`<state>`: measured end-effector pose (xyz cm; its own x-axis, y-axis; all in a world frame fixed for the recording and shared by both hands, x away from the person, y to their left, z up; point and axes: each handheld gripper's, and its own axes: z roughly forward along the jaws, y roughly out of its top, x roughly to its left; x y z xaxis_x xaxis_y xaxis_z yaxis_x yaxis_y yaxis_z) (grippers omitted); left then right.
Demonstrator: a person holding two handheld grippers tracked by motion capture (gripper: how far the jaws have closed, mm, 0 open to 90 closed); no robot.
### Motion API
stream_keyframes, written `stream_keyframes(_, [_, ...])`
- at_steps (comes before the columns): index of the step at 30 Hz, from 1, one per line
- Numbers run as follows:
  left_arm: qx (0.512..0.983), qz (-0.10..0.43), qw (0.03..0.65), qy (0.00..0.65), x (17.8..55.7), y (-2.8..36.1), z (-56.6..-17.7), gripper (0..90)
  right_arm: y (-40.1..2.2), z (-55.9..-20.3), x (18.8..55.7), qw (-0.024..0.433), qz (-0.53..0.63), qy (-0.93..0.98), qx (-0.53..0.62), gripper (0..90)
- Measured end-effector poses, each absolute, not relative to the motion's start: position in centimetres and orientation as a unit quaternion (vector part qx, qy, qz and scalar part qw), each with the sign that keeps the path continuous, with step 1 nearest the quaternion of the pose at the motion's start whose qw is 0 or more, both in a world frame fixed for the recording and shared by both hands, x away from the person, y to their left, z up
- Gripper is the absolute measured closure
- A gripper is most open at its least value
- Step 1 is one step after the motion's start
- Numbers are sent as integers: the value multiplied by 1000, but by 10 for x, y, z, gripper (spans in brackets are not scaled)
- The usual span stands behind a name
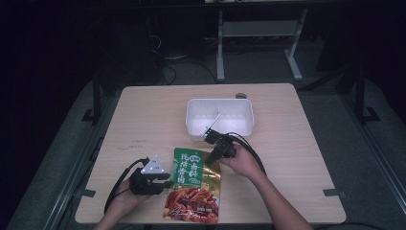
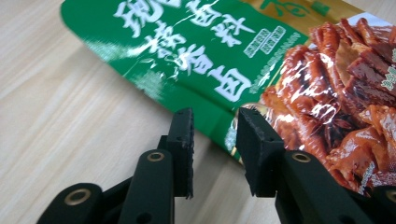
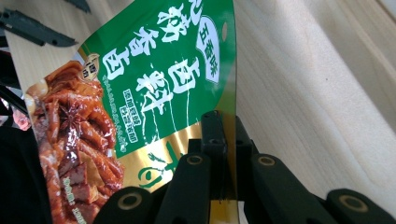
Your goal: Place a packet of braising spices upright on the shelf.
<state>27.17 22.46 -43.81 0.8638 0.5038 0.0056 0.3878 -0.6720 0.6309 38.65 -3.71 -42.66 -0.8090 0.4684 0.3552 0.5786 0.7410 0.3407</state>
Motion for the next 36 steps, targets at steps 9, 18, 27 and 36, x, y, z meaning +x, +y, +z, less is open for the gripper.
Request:
stream_keyframes(9, [897, 102, 334, 270, 274, 242, -433, 619, -40, -410, 380, 109, -232, -927, -275, 895])
stream_keyframes(18, [891, 123, 326, 290, 278, 254, -435, 563, -45, -396, 375, 97, -236, -927, -276, 896])
stream_keyframes(27, [880, 130, 332, 312, 282, 266, -434, 522, -57, -368, 366, 79, -260, -922, -274, 896])
stream_keyframes(36, [873, 136, 335, 326, 284, 270, -435, 452, -63, -346, 352, 66, -276, -922, -263, 896])
